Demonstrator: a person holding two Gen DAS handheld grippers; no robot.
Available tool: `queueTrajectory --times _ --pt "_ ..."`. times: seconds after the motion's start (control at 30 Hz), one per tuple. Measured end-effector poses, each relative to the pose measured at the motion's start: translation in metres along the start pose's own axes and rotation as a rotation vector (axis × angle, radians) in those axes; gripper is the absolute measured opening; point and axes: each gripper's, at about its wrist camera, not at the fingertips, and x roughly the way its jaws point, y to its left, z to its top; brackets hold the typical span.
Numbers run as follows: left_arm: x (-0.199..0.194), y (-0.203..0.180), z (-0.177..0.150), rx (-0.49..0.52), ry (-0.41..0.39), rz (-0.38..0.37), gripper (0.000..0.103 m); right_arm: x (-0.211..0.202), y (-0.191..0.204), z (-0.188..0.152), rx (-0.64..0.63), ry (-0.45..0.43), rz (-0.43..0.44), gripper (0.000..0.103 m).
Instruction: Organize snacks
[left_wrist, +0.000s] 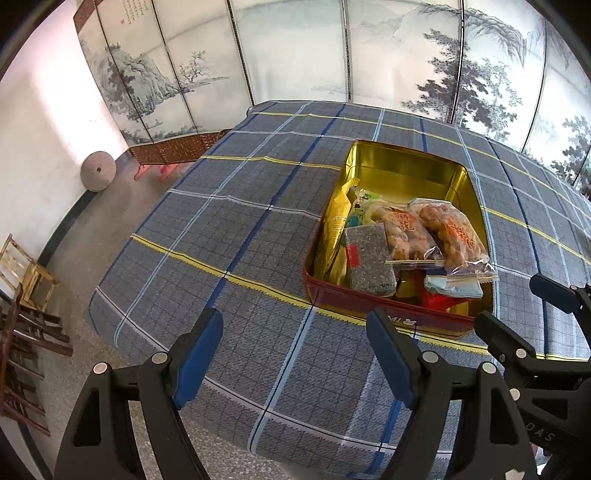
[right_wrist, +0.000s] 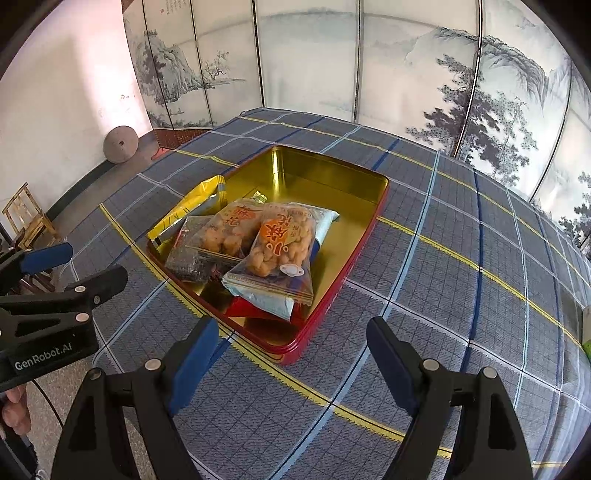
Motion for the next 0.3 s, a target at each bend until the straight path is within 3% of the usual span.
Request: queueTrajectory --times 0.3 --pt "-0.0003 -0.0028 -0.0024 0.009 -0.005 -0.002 0.077 -0.0006 0.0007 0.0002 -0.001 0.000 -0.003 0.084"
